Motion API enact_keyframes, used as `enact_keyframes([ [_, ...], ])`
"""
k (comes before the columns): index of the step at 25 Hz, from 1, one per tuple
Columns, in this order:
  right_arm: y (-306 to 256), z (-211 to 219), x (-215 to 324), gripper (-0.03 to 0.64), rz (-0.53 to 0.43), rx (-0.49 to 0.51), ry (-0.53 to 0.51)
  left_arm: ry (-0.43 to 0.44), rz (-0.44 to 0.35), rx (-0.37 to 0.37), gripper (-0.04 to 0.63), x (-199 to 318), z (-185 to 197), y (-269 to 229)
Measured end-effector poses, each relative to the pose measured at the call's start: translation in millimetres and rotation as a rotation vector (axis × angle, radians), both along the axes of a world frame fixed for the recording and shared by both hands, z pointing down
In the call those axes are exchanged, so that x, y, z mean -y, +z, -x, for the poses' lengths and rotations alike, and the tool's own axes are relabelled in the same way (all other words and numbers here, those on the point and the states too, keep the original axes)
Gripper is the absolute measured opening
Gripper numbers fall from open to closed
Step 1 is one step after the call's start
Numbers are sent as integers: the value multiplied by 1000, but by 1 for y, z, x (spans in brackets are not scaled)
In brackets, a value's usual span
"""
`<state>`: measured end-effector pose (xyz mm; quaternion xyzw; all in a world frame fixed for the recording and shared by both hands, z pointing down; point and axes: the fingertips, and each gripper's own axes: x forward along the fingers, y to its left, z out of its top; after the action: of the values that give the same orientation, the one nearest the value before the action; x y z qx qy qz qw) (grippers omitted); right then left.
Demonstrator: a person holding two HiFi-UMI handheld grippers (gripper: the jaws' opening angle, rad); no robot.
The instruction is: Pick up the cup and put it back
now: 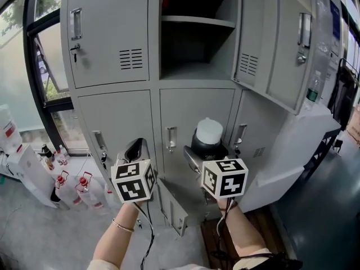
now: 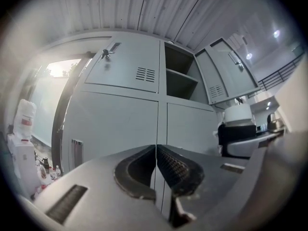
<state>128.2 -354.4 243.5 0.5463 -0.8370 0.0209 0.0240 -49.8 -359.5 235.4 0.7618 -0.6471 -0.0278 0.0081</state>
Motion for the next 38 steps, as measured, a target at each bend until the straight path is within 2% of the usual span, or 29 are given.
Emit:
enact_keyframes([
  [5,25,-5,-1,410,31,13,11,-2,35,-1,11,-1,3,29],
  [20,44,6,0,410,53,41,-5,-51,41,1,11,-7,21,41],
  [25,55,23,-5,410,70,44,-44,-85,48,0,11,-16,40,55],
  [38,105,94,-26,410,124,45,-178,-180,134,-9,11,-42,92,115],
])
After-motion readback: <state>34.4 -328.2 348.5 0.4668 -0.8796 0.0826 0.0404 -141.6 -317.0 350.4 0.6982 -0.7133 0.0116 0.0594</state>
